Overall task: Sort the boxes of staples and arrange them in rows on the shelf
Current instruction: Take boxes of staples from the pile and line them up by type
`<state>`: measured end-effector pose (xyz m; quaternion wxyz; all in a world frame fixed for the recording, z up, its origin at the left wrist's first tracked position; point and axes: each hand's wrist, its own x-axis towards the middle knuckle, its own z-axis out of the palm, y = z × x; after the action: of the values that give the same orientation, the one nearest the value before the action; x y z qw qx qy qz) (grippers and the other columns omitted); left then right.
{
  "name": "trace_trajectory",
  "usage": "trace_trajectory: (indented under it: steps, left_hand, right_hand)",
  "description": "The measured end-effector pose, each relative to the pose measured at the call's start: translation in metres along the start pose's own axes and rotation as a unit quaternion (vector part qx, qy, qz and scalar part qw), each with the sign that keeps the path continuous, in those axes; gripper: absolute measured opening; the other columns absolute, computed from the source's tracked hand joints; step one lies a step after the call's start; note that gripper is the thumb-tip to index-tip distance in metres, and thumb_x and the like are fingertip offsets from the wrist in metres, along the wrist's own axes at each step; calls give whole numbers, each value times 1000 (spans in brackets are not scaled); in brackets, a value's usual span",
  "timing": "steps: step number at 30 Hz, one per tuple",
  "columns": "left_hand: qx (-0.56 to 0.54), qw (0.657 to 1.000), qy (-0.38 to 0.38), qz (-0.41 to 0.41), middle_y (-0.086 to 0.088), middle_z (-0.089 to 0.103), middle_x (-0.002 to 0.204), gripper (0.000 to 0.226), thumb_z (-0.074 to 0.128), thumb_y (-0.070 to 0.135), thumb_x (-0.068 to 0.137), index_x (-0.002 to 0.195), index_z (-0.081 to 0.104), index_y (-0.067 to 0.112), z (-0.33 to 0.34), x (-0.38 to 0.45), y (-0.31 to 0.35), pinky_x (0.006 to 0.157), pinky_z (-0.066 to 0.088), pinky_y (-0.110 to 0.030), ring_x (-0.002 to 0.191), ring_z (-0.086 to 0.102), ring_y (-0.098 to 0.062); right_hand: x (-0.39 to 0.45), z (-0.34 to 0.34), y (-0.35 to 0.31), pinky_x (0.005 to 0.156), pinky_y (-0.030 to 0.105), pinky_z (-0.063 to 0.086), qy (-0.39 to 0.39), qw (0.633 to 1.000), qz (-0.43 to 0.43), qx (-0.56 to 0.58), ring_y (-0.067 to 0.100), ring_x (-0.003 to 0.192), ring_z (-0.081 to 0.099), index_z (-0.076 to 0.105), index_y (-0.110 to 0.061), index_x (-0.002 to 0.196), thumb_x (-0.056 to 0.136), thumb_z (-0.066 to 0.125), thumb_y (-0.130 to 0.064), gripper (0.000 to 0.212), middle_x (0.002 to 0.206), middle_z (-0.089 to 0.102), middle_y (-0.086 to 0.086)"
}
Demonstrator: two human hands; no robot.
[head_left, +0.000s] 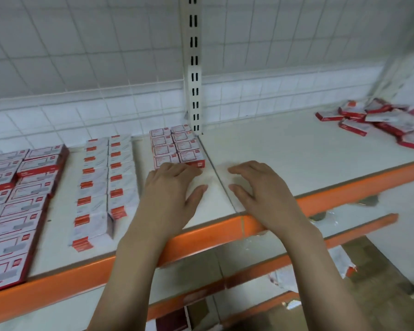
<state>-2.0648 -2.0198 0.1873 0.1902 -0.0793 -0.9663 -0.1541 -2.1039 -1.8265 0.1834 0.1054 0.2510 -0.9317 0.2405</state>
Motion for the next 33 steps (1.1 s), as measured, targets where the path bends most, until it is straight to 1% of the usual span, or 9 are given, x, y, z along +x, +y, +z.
trace_trajectory:
  steps: [5,9,12,14,16,19,24,28,33]
  left_hand:
    - [-23,999,-2,33,-5,68,98,45,42,44,83,105,68,14,42,46,88,78,50,-42,92,61,-31]
    - [-25,998,-9,50,-3,68,99,47,40,46,82,105,68,15,72,70,155,78,45,-39,94,61,-30]
    - [-26,998,-22,57,-2,68,99,47,40,45,82,105,68,16,93,81,193,77,45,-37,94,61,-29]
    - [-19,998,-32,56,-2,68,99,42,45,43,83,104,68,16,106,89,211,76,45,-37,94,61,-28]
    - [-17,998,-39,52,-3,68,99,37,52,39,81,105,68,15,116,98,226,76,44,-37,95,61,-29]
    - [-16,997,-49,51,-3,68,102,37,54,37,80,105,68,15,127,112,239,78,43,-38,97,60,-29]
    - [-13,996,-41,82,-5,67,106,31,63,31,84,109,67,14,139,144,246,81,43,-39,101,59,-30]
    - [-18,993,-54,100,-2,63,117,34,58,34,89,118,62,17,148,174,251,89,38,-38,111,53,-27]
    - [18,981,-108,158,3,48,135,46,44,41,94,135,45,21,163,223,263,98,30,-32,124,40,-18]
  right_hand:
    - [-21,-55,87,92,29,38,7,999,32,-29,21,112,50,58,-17,123,91,56,-24,33,120,58,2]
    - [-41,-94,152,93,27,36,13,996,66,-52,21,114,48,57,-18,124,91,56,-25,34,121,57,2]
    - [-54,-113,193,94,28,36,8,995,82,-56,20,113,48,57,-18,124,91,55,-27,34,120,57,1]
    - [-60,-122,215,94,29,37,5,994,87,-61,21,113,48,57,-18,123,91,54,-28,34,119,57,2]
    - [-63,-130,234,94,28,36,3,994,93,-64,21,112,49,57,-18,123,91,54,-29,34,119,57,1]
    - [-63,-136,257,96,25,33,9,993,104,-49,19,115,47,56,-19,124,91,54,-29,35,121,56,0]
    - [-50,-140,281,97,26,32,19,991,123,-47,19,117,46,55,-18,126,91,55,-27,36,124,55,1]
    - [-38,-144,293,98,28,34,29,989,135,-51,20,118,45,54,-18,127,91,55,-26,37,126,55,1]
    - [-24,-152,310,98,31,37,42,985,157,-55,24,116,48,54,-15,127,90,56,-23,38,124,56,4]
